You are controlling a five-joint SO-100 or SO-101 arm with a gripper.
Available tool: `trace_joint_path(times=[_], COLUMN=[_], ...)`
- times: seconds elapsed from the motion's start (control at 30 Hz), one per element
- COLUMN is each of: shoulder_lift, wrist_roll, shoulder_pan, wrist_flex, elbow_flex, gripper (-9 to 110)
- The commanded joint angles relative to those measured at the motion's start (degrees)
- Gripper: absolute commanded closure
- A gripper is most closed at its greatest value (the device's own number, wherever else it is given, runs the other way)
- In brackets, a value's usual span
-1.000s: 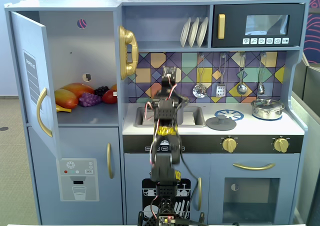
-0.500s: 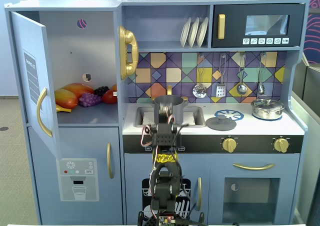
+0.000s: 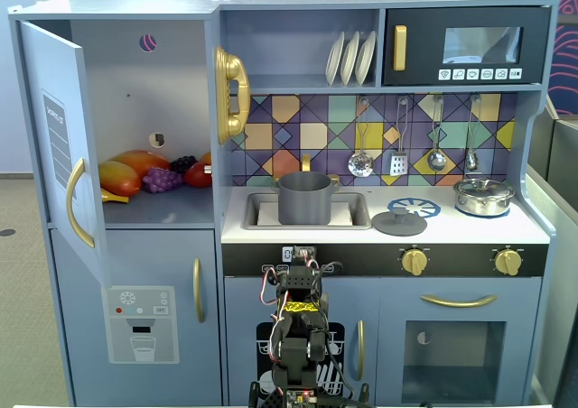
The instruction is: Pick up the green pineapple from the left cabinet and place it in the gray recipient
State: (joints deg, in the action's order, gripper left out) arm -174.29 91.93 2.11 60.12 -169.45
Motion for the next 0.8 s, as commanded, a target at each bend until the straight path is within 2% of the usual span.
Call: trace_joint_path(times=[0.0,0.13,0.47,0.77], shoulder_lift=[0.4,0.3,-7.8,-7.8], wrist_roll=[-0.9,-5.4,-4.9,-5.3], shoulder_pan=[0.6,0.1,0.8,-3.2], wrist_flex=[-1.8,2.7,21.7,27.5], elbow_flex=[-2.5,-2.5,-2.5,-2.5], gripper=[101,101,101,101])
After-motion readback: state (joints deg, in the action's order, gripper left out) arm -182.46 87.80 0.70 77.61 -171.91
